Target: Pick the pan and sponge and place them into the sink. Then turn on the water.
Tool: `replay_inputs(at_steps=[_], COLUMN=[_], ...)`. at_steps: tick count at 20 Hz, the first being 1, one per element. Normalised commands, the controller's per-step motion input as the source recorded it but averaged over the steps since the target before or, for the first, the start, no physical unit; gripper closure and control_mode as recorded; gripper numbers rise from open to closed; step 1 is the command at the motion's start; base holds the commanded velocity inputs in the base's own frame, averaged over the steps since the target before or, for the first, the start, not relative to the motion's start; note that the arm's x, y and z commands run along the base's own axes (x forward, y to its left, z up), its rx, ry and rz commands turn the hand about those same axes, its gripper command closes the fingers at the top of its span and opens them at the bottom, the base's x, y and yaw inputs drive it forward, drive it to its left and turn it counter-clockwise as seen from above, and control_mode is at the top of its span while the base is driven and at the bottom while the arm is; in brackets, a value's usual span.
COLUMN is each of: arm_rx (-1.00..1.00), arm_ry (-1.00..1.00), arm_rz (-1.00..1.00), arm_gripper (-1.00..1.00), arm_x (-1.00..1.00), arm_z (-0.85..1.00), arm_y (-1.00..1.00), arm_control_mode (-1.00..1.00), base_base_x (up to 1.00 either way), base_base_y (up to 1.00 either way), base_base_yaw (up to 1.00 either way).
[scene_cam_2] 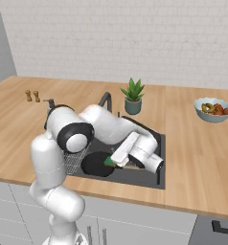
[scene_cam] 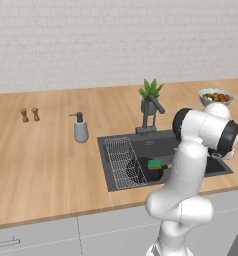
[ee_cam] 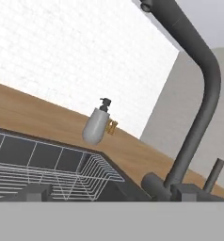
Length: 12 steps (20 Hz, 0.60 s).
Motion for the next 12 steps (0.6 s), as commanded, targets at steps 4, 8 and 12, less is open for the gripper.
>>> replay_inputs(at_steps=[4,8,12], arm_rx=[-0.06,0.00,0.08], arm_ry=[-0.22,-0.07,0.00], arm_rz=[0.00,0.00,-0.07], arm_gripper=[-1.00,-1.00,-1.00], arm_x=[-0.19,-0.04,0.00], arm_z=[0.78,0.61,0.29], arm_y=[0.00,-0.01,0.00], arm_control_mode=[-1.00,-1.00,-1.00], base_base_x=[0.00,0.00,0.00], base_base_y=[0.00,0.00,0.00], base_base_yaw=[0.00,0.00,0.00])
